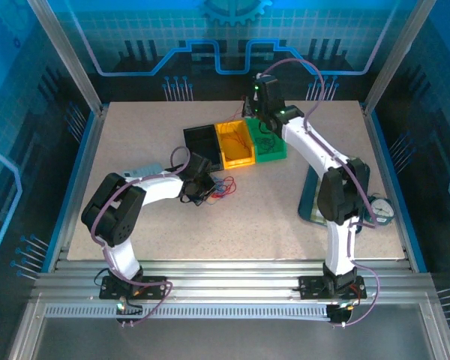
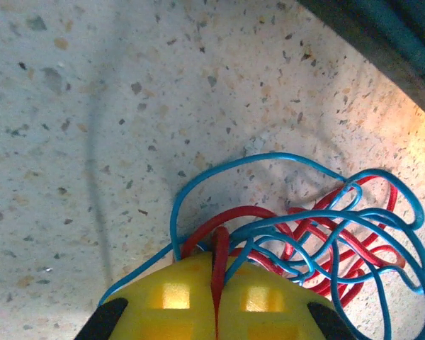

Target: Untangle the cables

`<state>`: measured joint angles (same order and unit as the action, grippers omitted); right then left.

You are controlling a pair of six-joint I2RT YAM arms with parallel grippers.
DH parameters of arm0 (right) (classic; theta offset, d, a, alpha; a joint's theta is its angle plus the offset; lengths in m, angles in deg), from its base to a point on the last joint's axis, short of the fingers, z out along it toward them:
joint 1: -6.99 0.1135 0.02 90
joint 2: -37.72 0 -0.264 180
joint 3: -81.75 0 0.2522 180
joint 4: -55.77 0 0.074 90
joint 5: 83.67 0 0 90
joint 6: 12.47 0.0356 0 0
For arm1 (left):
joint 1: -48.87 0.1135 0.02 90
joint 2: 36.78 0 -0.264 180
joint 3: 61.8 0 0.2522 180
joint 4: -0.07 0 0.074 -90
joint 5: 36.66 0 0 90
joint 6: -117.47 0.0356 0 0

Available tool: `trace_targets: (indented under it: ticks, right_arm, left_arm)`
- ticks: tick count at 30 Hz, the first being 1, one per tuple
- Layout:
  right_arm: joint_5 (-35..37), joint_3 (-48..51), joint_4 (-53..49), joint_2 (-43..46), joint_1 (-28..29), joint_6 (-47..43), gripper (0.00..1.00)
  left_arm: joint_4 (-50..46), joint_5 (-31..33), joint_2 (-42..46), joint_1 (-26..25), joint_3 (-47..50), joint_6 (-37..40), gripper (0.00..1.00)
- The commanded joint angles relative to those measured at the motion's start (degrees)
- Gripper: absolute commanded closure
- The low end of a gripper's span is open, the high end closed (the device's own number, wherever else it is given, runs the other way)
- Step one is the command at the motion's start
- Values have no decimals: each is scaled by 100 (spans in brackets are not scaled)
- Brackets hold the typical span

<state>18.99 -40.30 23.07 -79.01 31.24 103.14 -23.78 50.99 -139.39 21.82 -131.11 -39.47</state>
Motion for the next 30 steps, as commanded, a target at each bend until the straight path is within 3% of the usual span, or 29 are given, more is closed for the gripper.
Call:
trace_targets:
  ticks: [1,12,30]
  right_arm:
    - [341,-333,-383,-328,-50,-89,100]
    - [781,-585,-866,-764,172,-680,100]
    - [64,28,-1301,-868,544,-631,100]
  left_arm:
    - [-813,143,-207,-13,12,223,100]
    - [-844,76,-394,-10,-148,266,100]
    - [-833,15,-506,-9,-229,335,100]
